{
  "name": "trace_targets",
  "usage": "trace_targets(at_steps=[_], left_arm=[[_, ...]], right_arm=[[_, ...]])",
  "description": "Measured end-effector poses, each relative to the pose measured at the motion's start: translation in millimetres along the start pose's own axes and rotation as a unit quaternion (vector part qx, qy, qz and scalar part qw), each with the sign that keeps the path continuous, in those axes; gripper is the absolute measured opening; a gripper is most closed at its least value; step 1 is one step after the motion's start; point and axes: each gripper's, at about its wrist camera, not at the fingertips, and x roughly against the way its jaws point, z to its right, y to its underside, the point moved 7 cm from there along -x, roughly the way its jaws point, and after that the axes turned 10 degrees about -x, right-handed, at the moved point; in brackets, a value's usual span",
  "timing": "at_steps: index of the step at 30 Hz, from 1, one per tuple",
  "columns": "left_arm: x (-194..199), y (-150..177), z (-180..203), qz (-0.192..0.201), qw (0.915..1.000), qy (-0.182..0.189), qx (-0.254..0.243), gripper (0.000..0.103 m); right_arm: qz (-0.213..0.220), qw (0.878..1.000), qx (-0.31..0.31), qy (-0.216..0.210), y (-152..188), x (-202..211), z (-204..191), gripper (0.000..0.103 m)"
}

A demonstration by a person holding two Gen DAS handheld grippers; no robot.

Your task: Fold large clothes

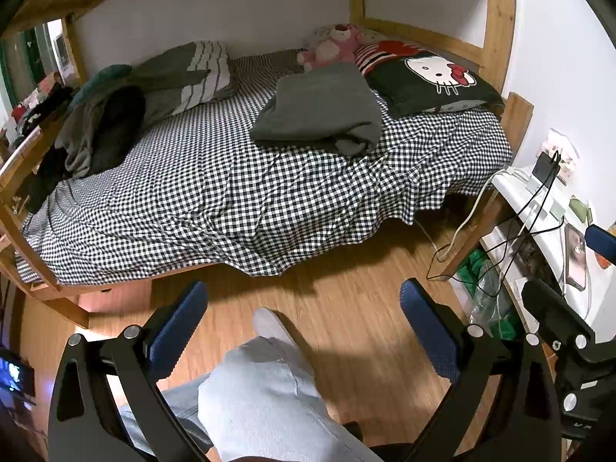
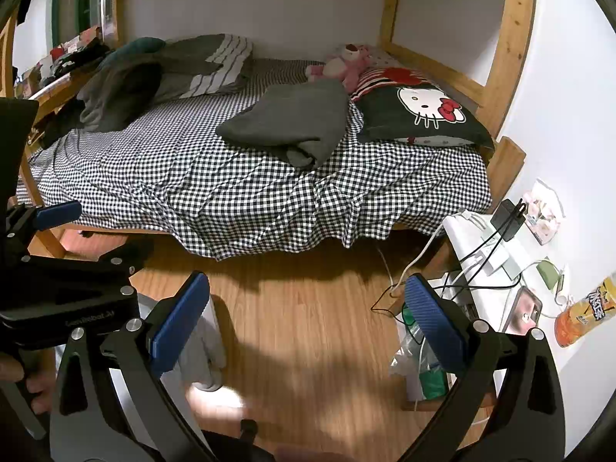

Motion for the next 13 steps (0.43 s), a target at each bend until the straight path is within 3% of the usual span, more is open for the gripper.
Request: trace_targets(at_steps=[13], left_arm=[[0.3,2.9,-0.1,-0.002,1.0000,0.006,0.003,0.098]], right_arm=[[0.001,1.000,-0.001,-0.001,-0.3,-0.4,0.1,0.100]])
